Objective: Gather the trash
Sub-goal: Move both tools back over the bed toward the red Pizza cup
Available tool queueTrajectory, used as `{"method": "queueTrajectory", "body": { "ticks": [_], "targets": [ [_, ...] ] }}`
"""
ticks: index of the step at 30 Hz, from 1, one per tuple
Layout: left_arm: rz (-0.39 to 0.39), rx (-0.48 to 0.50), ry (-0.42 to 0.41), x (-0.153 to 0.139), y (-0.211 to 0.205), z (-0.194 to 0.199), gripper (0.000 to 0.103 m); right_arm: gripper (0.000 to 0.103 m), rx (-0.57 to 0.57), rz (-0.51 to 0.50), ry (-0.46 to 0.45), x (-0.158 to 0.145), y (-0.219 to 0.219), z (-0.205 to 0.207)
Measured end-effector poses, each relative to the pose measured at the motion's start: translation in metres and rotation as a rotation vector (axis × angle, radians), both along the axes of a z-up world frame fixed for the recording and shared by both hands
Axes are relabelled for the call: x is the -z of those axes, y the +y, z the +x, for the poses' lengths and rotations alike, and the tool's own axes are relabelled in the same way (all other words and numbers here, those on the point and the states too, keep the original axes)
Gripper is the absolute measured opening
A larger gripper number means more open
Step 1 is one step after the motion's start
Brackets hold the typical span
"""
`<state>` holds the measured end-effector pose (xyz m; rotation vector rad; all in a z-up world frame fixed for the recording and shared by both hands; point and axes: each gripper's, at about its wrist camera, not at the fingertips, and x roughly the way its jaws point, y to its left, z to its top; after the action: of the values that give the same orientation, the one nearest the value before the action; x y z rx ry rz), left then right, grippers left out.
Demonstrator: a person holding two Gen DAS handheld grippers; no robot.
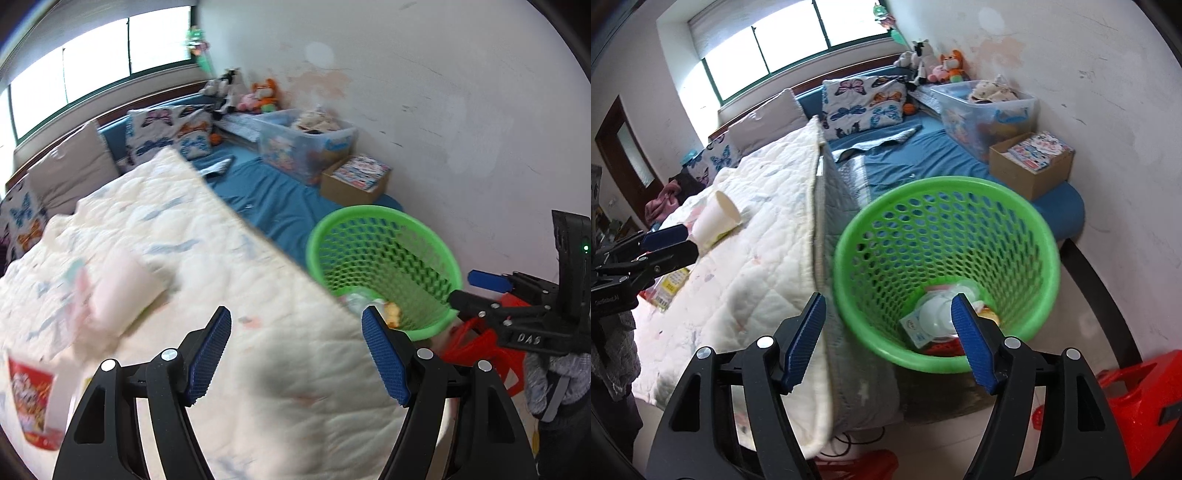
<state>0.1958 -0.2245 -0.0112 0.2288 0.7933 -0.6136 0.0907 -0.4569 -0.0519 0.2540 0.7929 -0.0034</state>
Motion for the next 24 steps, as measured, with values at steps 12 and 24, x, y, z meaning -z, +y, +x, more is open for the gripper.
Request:
{"method": "queueTrajectory", "body": {
  "ticks": [12,24],
  "targets": [
    [0.052,-0.227,-0.007,0.011,0.122,0.023,0.071,0.071,-0.110,-0.007,-0.015,-0.011,0.057,0.025],
    [0.048,-0.424,-0.028,0.004,0.221,0.037,0.071,0.071,-0.231,-0.005,0.001,-0.016,0.117,0.056]
  ]
}}
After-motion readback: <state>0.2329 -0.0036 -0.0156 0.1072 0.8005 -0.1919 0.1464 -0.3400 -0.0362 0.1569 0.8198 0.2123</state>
